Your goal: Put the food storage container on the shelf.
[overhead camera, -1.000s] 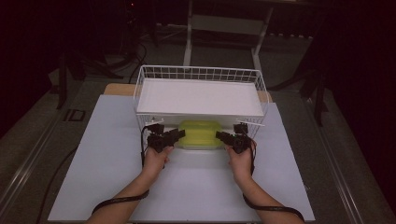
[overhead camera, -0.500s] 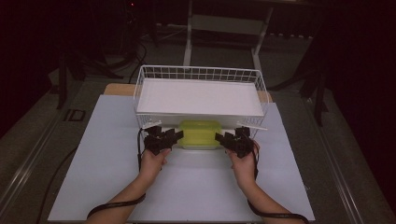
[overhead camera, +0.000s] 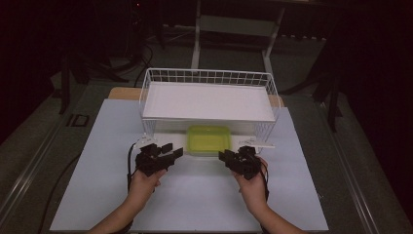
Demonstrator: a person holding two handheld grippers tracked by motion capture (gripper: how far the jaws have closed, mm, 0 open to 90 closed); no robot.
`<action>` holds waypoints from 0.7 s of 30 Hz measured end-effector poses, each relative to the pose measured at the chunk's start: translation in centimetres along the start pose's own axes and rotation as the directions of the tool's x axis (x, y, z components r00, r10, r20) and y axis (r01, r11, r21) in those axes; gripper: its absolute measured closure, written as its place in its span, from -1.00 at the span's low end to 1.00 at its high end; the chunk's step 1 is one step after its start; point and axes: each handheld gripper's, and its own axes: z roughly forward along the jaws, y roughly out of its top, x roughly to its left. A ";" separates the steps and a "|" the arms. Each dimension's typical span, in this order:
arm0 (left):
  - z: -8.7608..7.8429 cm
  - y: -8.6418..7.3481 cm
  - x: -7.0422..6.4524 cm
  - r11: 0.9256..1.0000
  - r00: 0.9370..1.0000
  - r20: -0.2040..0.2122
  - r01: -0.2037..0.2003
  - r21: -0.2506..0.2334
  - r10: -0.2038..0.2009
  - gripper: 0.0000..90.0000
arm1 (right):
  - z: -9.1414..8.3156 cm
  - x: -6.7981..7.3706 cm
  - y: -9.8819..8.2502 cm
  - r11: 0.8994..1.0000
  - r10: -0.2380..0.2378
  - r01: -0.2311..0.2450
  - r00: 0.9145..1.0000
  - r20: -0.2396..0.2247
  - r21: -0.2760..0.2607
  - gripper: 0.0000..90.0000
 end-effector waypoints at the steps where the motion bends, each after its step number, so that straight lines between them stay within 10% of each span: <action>1: -0.2 -0.2 -0.1 1.000 1.000 -0.004 -0.001 -0.002 0.001 0.00 | 0.3 0.2 -0.3 1.000 -0.005 0.005 1.000 -0.011 0.013 0.67; 5: -0.6 -0.7 0.1 1.000 1.000 0.006 0.012 -0.014 -0.012 -0.14 | 1.1 0.7 -1.0 0.999 -0.018 0.018 1.000 -0.021 0.042 1.00; 16: -0.8 -2.1 0.4 0.998 0.994 0.094 -0.052 -0.028 0.054 -1.00 | 3.8 1.8 -1.5 0.994 -0.064 0.065 0.998 -0.014 0.087 1.00; 21: -0.6 -2.4 0.2 0.996 0.993 0.075 -0.091 -0.018 0.092 -1.00 | 4.9 1.8 -1.3 0.994 -0.070 0.070 0.998 -0.001 0.086 1.00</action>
